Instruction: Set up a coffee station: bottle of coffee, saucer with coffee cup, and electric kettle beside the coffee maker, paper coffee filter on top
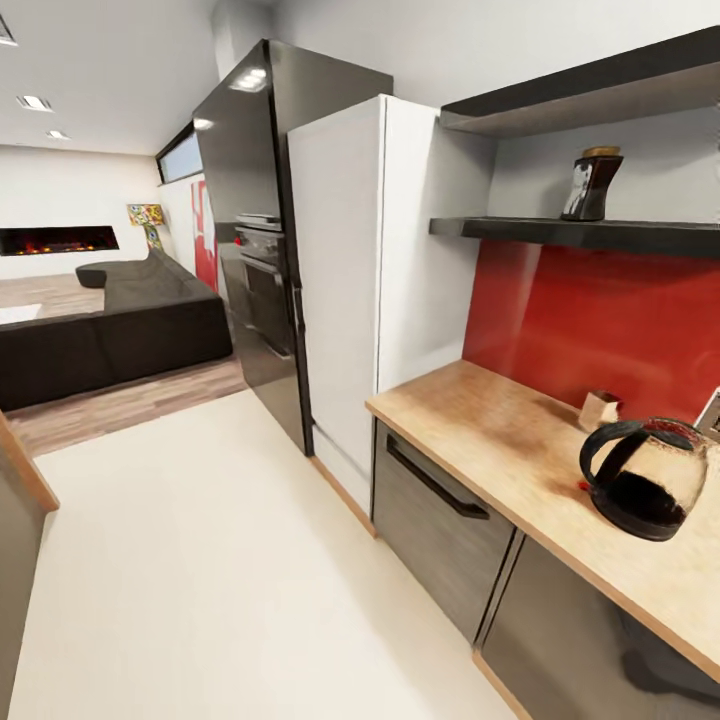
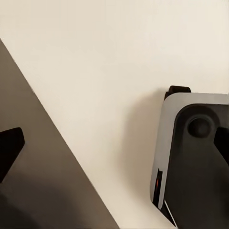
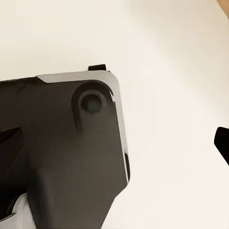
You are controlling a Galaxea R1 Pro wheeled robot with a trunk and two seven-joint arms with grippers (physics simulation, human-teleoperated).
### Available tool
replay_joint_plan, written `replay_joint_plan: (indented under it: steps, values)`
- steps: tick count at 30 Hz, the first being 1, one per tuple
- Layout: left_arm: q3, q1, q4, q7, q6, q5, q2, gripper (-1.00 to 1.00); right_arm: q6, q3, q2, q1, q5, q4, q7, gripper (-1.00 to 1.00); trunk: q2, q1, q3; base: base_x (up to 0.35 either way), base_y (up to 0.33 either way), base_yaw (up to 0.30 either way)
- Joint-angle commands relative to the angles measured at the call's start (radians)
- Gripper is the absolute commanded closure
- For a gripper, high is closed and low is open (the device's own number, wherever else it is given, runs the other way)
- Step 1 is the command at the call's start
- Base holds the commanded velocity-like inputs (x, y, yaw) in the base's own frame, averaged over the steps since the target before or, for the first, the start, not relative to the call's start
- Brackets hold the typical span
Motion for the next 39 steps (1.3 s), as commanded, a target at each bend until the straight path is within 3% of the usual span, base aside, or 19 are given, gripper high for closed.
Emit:
replay_joint_plan:
  steps: [1, 16, 32, 39]
  values:
    - [0.009, 0.000, 0.001, -0.005, -0.004, -0.007, 0.000, -1.00, 0.000, -0.002, 0.000, -0.001, 0.000, 0.000, -0.001, -1.00, -0.002, 0.001, -0.002, 0.288, 0.227, -0.261]
    - [0.007, 0.000, 0.001, -0.006, -0.006, -0.009, 0.000, -1.00, 0.000, -0.004, 0.000, -0.001, -0.001, -0.002, 0.001, -1.00, -0.002, 0.001, -0.002, 0.226, 0.264, -0.270]
    - [0.010, 0.000, 0.001, -0.006, -0.005, -0.008, 0.000, -1.00, 0.000, -0.006, 0.000, -0.001, -0.001, -0.002, 0.001, -1.00, -0.002, 0.001, -0.002, 0.012, 0.321, -0.299]
    - [0.011, 0.000, 0.001, -0.005, -0.005, -0.008, 0.001, -1.00, 0.000, -0.005, 0.000, -0.001, -0.001, -0.002, 0.001, -1.00, -0.002, 0.001, -0.002, 0.000, 0.153, -0.300]
